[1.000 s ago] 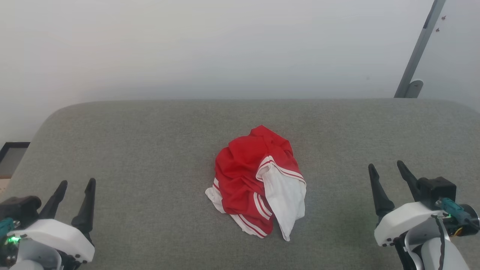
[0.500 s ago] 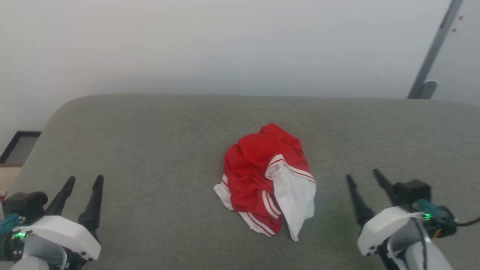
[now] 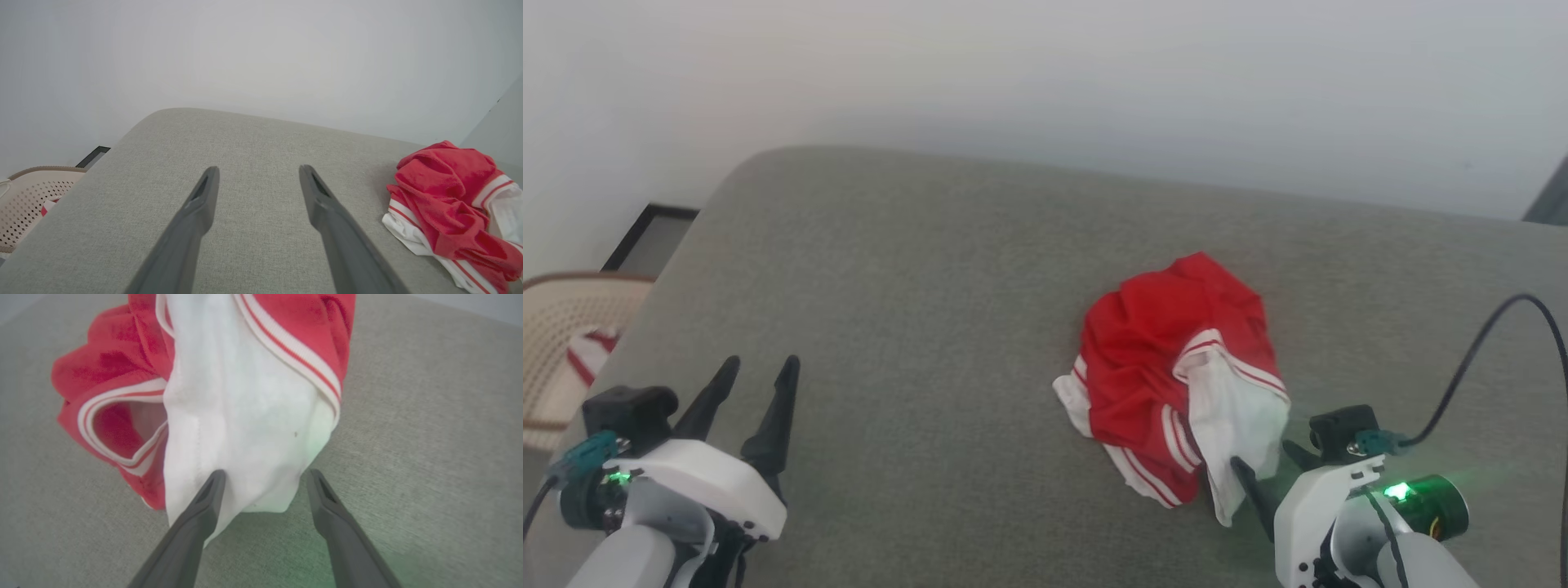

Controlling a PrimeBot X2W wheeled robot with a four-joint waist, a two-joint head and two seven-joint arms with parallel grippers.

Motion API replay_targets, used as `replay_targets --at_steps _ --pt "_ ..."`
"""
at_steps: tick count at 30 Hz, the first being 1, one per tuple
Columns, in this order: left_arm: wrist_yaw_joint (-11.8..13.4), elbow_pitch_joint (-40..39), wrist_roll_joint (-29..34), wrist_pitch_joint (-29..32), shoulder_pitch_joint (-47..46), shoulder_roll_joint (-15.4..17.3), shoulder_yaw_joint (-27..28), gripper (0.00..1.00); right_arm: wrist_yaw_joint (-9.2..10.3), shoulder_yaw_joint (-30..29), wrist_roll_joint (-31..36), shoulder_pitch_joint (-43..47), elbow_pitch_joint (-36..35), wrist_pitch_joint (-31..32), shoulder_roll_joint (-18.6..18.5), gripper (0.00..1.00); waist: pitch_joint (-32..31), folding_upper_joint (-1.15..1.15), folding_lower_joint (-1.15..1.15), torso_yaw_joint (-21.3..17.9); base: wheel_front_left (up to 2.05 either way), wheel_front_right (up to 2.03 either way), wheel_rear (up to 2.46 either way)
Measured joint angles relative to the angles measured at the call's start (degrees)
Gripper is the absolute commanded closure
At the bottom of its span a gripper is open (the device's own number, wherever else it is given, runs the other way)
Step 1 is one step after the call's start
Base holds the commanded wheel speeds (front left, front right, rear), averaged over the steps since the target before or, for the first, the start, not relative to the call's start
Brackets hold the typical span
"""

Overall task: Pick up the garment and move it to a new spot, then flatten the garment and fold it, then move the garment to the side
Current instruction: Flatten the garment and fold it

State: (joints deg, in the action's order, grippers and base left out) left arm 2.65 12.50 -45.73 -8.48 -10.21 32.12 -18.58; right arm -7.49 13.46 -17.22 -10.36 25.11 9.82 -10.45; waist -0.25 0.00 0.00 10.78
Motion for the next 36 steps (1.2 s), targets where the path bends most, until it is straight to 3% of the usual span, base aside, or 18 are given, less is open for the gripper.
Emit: replay_targets --at_steps 11,12,13,14,20,25,30,36 --pt "-1.4 2.1 0.4 -0.3 -3.7 -2.1 -1.8 0.00 0.00 -0.4 -0.9 -2.8 4.9 9.1 -0.5 0.00 4.2 0.00 0.00 4.3 0.00 0.00 0.00" --pt "-1.4 2.3 0.4 -0.3 -3.8 -2.2 -1.9 0.00 0.00 -0.4 -0.9 -3.1 5.0 9.5 -0.5 0.08 4.4 0.00 0.00 4.5 0.00 0.00 0.00" --pt "-1.4 2.5 0.4 -0.3 -3.9 -2.2 -1.9 0.00 0.00 -0.5 -1.0 -3.3 5.1 9.9 -0.5 0.69 4.5 0.00 0.00 4.6 0.00 0.00 0.00" --pt "-1.4 2.7 0.4 -0.7 -3.9 -2.2 -1.9 0.00 0.00 -0.4 -0.9 -3.5 5.1 10.2 -0.5 1.00 4.6 0.00 0.00 4.7 0.00 0.00 0.00" --pt "-1.5 3.6 0.3 -0.8 -4.0 -2.0 -1.7 0.00 -0.05 -1.5 -1.8 -3.8 3.1 11.7 -0.6 1.00 4.2 0.00 0.00 3.8 0.00 0.00 0.00" --pt "-1.4 3.5 0.0 -0.8 -3.8 -1.1 -1.2 0.00 -0.02 -4.4 -3.3 -2.6 -2.2 14.0 -2.7 1.00 3.3 0.00 0.00 2.0 0.00 0.00 0.00" --pt "-1.2 3.0 -0.2 -0.7 -2.6 -0.4 -1.1 0.00 -0.01 -11.9 -3.8 -0.5 -8.1 15.5 -5.2 1.00 2.0 0.00 0.00 -0.4 0.00 0.00 0.00" --pt "-1.2 2.6 -0.2 -0.6 -2.6 -0.2 -1.5 0.00 0.00 -20.5 -3.0 2.0 -8.5 16.0 -7.6 1.00 1.2 0.00 0.00 -1.8 0.00 0.00 0.00"
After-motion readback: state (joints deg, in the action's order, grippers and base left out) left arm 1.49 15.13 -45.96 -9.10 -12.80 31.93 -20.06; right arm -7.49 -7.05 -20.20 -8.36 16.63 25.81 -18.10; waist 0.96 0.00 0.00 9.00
